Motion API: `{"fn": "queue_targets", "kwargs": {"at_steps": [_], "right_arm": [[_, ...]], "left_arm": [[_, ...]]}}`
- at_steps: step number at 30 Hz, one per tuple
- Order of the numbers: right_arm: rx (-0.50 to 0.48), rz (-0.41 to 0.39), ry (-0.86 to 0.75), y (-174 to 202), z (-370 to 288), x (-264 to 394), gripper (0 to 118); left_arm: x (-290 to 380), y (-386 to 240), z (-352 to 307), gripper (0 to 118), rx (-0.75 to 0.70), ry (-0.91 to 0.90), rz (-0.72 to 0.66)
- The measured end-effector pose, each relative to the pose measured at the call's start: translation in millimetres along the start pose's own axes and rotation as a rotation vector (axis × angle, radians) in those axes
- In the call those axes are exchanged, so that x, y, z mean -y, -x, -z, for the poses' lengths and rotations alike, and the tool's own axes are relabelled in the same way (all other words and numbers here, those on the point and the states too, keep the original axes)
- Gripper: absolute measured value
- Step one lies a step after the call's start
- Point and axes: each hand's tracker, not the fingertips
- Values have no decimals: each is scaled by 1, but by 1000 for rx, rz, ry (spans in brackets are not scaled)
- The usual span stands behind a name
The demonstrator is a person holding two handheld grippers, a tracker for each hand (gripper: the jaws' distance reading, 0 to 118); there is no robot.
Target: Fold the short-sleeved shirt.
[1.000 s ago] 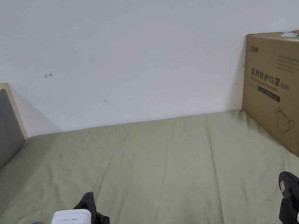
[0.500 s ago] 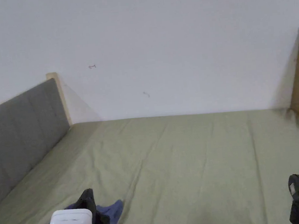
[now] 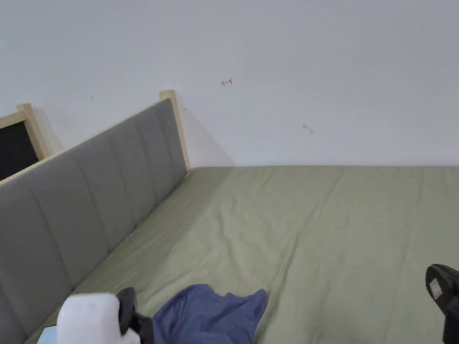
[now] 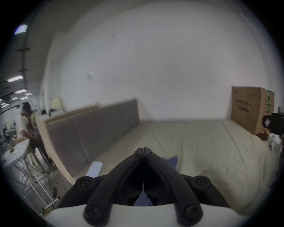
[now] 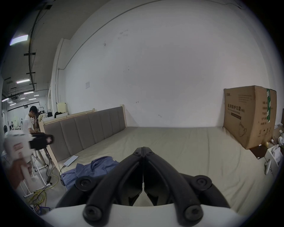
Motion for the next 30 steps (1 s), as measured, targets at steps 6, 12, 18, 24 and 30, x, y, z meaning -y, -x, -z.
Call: {"fn": "queue_targets", "kwargs": {"at_steps": [6,12,18,24,30], "right_arm": [[77,32,85,-33,-9,5,0],[159,72,172,-58,-10,26,0],[197,116,264,-72,1,46,0],[170,129,304,-65,11,55,0],[129,140,294,-63,1,50,0]], "left_arm": [[23,34,155,83,369,566,-146],[97,29,244,114,241,734,-176],[159,1,308,115,170,1015,49],[142,-5,267,118,136,853,-39],[124,-16,244,4,184,713,43]]}}
